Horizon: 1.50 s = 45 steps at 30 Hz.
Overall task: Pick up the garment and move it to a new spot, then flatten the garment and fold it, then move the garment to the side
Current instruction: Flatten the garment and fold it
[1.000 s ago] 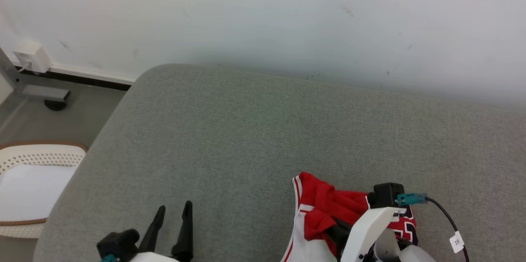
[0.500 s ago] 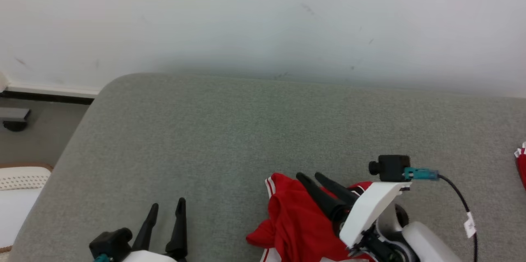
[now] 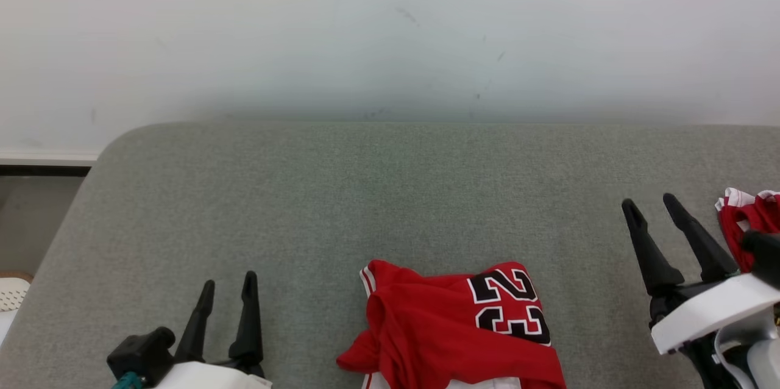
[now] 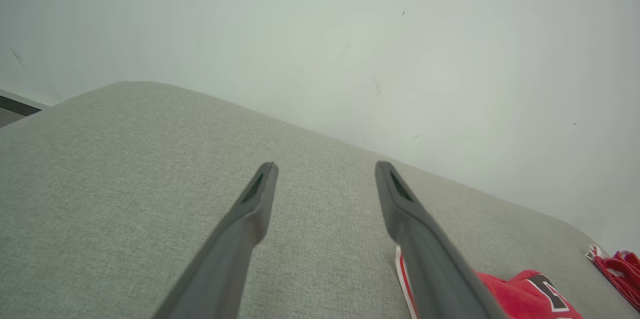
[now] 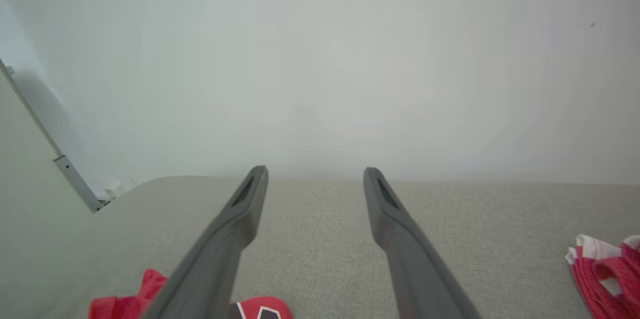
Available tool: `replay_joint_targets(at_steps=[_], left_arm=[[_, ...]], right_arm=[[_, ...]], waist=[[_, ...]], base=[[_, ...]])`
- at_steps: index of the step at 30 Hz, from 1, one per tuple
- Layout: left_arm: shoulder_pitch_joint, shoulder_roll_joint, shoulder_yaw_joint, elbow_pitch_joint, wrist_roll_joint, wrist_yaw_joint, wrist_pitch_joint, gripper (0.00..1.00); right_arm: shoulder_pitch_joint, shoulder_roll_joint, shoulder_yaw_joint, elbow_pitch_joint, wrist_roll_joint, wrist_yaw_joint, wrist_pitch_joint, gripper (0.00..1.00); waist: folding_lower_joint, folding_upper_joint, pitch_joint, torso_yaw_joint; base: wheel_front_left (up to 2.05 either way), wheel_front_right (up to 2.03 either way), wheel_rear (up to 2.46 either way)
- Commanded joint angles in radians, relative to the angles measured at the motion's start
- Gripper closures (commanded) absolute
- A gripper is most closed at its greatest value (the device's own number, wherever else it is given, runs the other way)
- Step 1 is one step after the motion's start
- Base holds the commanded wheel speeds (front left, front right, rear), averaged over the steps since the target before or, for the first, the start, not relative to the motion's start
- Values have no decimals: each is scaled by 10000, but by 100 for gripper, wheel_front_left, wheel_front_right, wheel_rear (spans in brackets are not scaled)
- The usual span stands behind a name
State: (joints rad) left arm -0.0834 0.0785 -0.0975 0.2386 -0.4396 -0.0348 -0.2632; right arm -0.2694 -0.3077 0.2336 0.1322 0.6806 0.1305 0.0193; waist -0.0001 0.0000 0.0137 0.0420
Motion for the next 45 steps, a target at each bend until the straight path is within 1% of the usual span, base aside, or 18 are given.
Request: replay_joint_targets(at_steps=[1,5,9,10,11,13,14,15,20,25,29,34,36,37,38,39,41,45], left_arm=[[107,-33,84,-72,140,-37,-11,0],[142,-108,204,-114,311,-134,-11,0],[98,-160,259,-34,384,-227,-11,0],[87,-171,266,-13,392,-252,-11,0],[78,-179,264,6,416,-257,-11,0],[49,-190,265,44,448,-296,-11,0],[44,-197,268,60,452,-313,-11,0],[43,-203,284,76,452,-330,-11,0],[112,-234,285,121,492,-310,-11,0],[38,-238,222,232,475,-352,-11,0],[-24,-247,190,322,482,-364,-11,0],[-27,-255,169,390,418,-333,-11,0],[-29,-257,185,427,378,-349,-11,0],[-29,-257,185,427,378,-349,-11,0],[-54,-259,185,463,366,-363,-11,0],[-68,-258,186,479,370,-363,-11,0],[-76,-258,190,488,371,-365,-11,0],[-80,-262,249,463,411,-341,-11,0]], right_arm=[[236,101,-72,78,-308,-2,-164,0],[440,421,-11,297,-971,-2,-369,0],[334,476,309,604,-1719,-2,-388,0],[304,487,420,716,-1946,-2,-371,17],[256,440,584,834,-2266,-2,-333,43],[185,437,913,1038,-2781,-2,-351,68],[165,485,1122,1132,-3000,-2,-345,95],[142,558,1333,1224,-3107,-2,-315,100],[-79,713,2847,1675,-2812,-4,338,100],[-499,873,4021,2667,-2520,-4,923,100],[-763,1074,4883,3461,-2057,-4,1220,100],[-987,1352,6074,3888,-1183,-4,1539,100],[-1052,1418,6506,3997,-856,-4,1580,100],[-1052,1418,6506,3997,-856,-4,1580,100],[-1152,1563,6860,4047,-512,-4,1472,100],[-1218,1656,7000,4042,-282,-2,1378,100],[-1268,1745,7101,4037,-58,-2,1252,100],[-1475,2002,7262,4003,859,-4,698,100]], waist=[[1,0,24,-16],[1,0,51,7],[1,0,30,105],[1,0,19,145],[1,0,16,192],[1,0,20,309],[1,0,18,374],[1,0,16,439],[1,0,24,754],[1,0,33,1131],[1,0,103,1480],[1,0,187,1856],[1,0,194,1936],[1,0,194,1936],[1,0,197,1985],[1,0,198,2002],[1,0,198,2011],[1,0,193,1937]], base=[[0,0,0],[0,0,0],[0,0,0],[0,0,0],[0,0,0],[0,0,0],[0,0,0],[0,0,0],[0,0,0],[0,0,0],[0,0,0],[0,0,0],[0,0,0],[0,0,0],[0,0,0],[0,0,0],[0,0,0],[0,0,0]])
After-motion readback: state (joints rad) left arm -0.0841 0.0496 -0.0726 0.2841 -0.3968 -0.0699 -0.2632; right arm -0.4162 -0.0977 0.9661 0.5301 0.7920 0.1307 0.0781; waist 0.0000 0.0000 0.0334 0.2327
